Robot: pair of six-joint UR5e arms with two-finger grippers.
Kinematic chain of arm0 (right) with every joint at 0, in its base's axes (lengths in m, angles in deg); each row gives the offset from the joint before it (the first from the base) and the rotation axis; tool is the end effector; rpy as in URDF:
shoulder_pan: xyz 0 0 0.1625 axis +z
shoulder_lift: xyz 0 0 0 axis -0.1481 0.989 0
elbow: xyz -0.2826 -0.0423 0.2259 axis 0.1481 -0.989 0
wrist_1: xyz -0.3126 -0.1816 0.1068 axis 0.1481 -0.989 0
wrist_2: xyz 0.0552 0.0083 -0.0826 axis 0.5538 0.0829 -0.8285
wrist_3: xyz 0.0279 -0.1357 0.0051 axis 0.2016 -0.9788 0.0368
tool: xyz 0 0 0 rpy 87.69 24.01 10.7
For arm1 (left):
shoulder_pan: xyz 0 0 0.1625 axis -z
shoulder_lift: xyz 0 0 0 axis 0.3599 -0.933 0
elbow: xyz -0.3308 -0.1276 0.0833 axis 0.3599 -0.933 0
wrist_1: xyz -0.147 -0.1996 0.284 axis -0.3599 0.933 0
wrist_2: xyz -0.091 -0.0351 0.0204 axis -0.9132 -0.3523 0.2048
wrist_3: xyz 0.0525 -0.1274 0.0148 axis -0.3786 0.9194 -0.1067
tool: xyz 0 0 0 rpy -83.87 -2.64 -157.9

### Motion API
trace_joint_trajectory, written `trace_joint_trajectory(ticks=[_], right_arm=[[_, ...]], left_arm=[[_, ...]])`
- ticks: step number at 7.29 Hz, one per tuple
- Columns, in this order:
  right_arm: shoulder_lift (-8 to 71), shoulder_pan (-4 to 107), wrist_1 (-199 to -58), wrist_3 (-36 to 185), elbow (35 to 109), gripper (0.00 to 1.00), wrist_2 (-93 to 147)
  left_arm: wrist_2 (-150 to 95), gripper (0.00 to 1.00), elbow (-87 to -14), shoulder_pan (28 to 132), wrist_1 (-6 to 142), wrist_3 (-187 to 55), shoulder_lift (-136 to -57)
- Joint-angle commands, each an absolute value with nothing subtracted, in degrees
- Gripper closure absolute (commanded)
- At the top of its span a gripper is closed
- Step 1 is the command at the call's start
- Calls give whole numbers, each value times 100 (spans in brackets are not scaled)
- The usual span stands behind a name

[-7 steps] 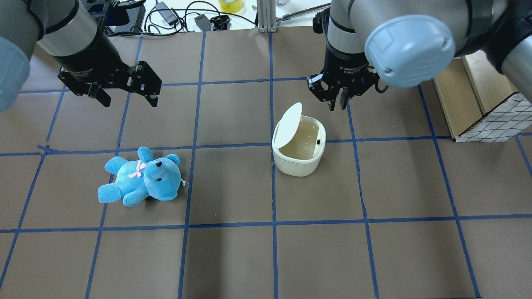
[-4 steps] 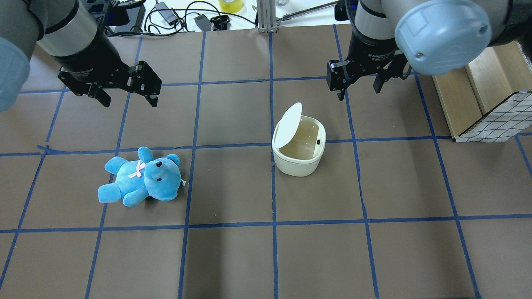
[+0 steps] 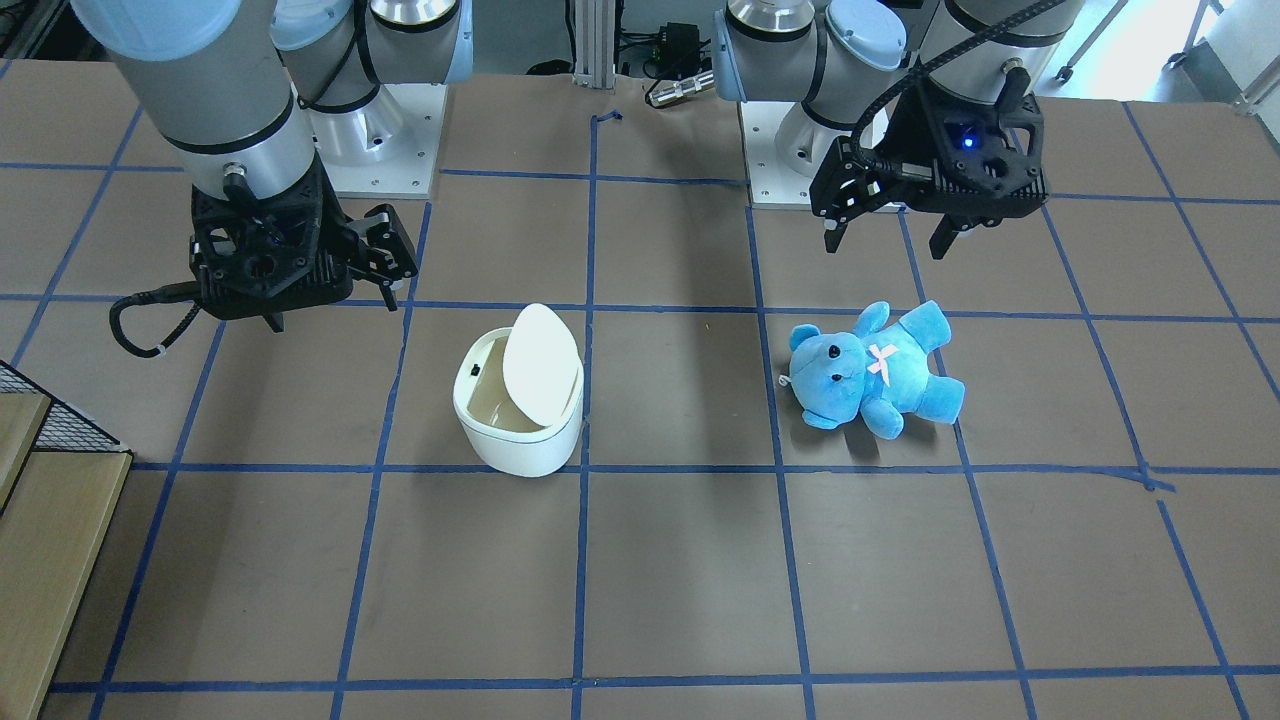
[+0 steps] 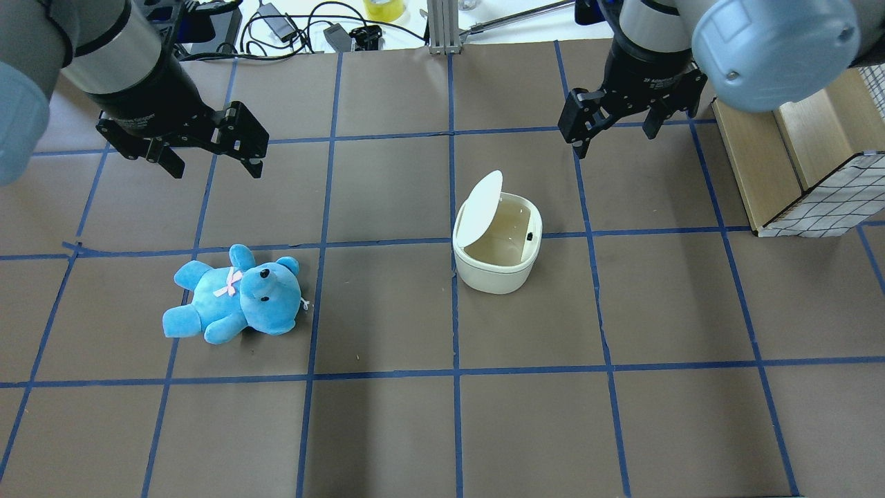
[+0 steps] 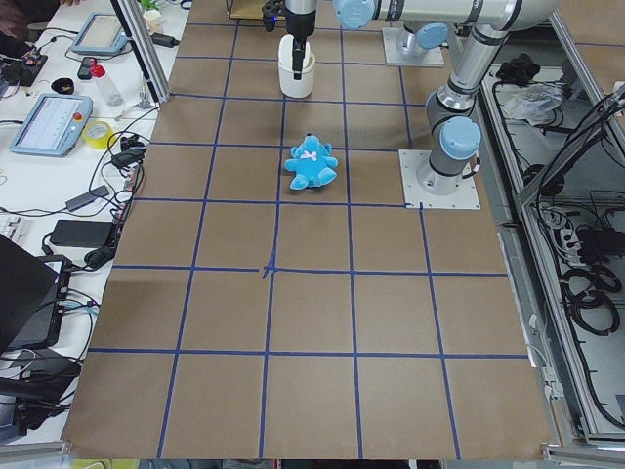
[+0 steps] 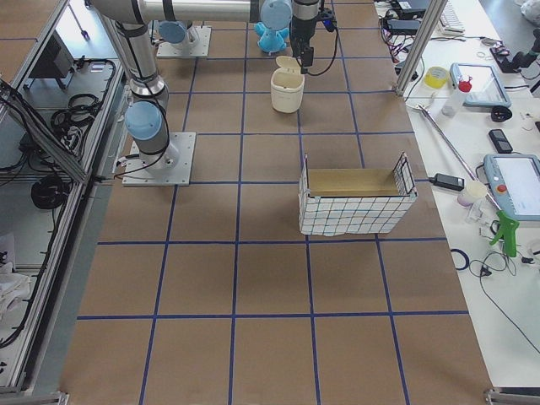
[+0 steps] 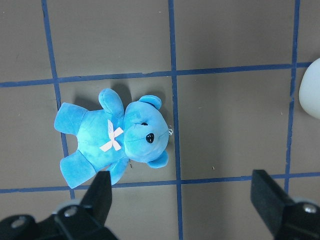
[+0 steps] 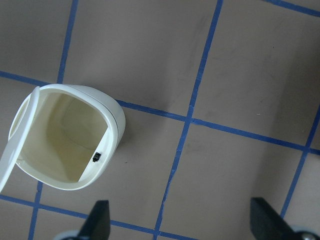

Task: Open trash can with right arm
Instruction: 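Raise the right gripper away from the open trash can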

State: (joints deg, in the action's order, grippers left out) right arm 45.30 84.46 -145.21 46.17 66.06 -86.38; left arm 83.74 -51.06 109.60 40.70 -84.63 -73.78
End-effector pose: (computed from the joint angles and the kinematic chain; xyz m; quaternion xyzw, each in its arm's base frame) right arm 0.1584 -0.4856 0.3673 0.1291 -0.9916 0.0033 0.0016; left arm -0.1218 -0.4427 0.4017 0.0207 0.9995 -0.0230 0.0011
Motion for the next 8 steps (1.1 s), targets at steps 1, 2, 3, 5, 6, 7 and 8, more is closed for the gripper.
trace_joint_trajectory(ticks=[1, 2, 3, 5, 6, 7, 8], right_arm=[[4552, 8184, -14512, 4283, 6596, 1, -8457], [4578, 8184, -14520, 4282, 6596, 1, -8456], [4578, 8184, -14529, 4282, 6596, 1, -8465], [4578, 8184, -14538, 4290, 6596, 1, -8474], [4587, 8184, -14529, 4299, 6596, 1, -8465], [4587, 8184, -14529, 4343, 6596, 1, -8474], [4596, 8184, -14529, 4361, 6596, 1, -8482]], left_arm=[[8374, 0, -5106, 10960, 4070, -8464, -7378], [8374, 0, -5106, 10960, 4070, -8464, -7378], [8374, 0, -5106, 10960, 4070, -8464, -7378], [8374, 0, -5106, 10960, 4070, -8464, -7378], [8374, 0, -5106, 10960, 4070, -8464, -7378], [8374, 0, -5106, 10960, 4070, -8464, -7378], [8374, 0, -5106, 10960, 4070, -8464, -7378]])
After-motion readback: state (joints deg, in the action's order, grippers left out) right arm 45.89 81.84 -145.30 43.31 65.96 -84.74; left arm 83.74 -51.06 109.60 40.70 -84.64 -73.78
